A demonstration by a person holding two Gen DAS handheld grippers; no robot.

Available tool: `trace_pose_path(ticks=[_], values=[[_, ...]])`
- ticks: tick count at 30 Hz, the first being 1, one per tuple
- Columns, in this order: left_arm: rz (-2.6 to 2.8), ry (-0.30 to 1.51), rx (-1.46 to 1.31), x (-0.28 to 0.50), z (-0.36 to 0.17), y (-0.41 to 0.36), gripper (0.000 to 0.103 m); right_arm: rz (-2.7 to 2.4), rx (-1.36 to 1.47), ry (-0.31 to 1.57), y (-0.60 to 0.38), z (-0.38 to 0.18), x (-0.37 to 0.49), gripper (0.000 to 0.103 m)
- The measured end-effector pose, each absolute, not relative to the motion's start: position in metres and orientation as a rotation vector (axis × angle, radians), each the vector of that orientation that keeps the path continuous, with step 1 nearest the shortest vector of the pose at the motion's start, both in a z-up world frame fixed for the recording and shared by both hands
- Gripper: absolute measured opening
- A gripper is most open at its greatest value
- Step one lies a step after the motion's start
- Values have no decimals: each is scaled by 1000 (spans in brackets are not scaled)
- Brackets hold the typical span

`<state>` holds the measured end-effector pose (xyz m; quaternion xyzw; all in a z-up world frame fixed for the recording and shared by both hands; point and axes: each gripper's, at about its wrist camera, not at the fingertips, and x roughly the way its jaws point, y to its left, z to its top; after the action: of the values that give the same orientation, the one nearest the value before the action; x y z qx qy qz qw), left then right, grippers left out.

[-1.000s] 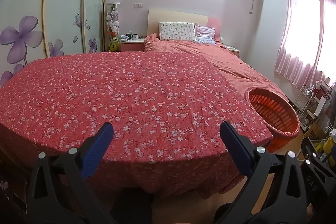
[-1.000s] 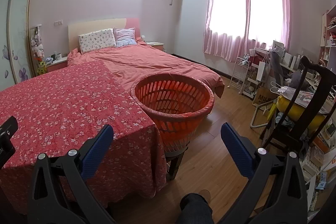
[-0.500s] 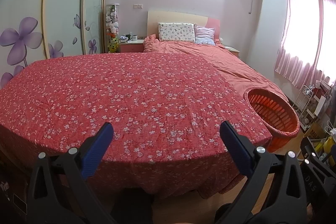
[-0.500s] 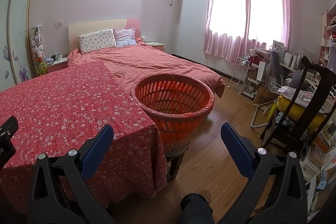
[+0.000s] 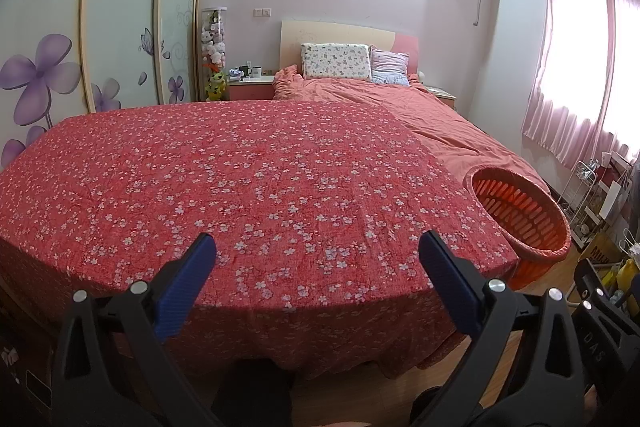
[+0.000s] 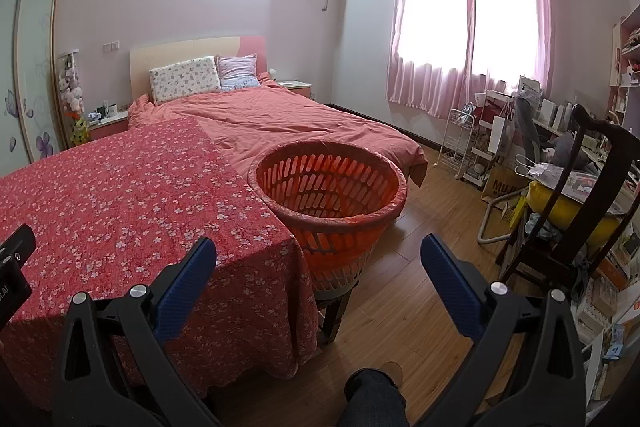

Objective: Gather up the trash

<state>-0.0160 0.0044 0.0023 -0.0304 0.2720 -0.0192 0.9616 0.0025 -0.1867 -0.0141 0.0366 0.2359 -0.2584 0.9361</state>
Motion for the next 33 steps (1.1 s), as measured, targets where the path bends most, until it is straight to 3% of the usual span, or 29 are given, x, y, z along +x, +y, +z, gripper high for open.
trace_pose_path(ticks=[33], values=[[-31, 557, -50, -16, -1, 10, 99, -528, 78, 484, -185, -14, 3, 101]])
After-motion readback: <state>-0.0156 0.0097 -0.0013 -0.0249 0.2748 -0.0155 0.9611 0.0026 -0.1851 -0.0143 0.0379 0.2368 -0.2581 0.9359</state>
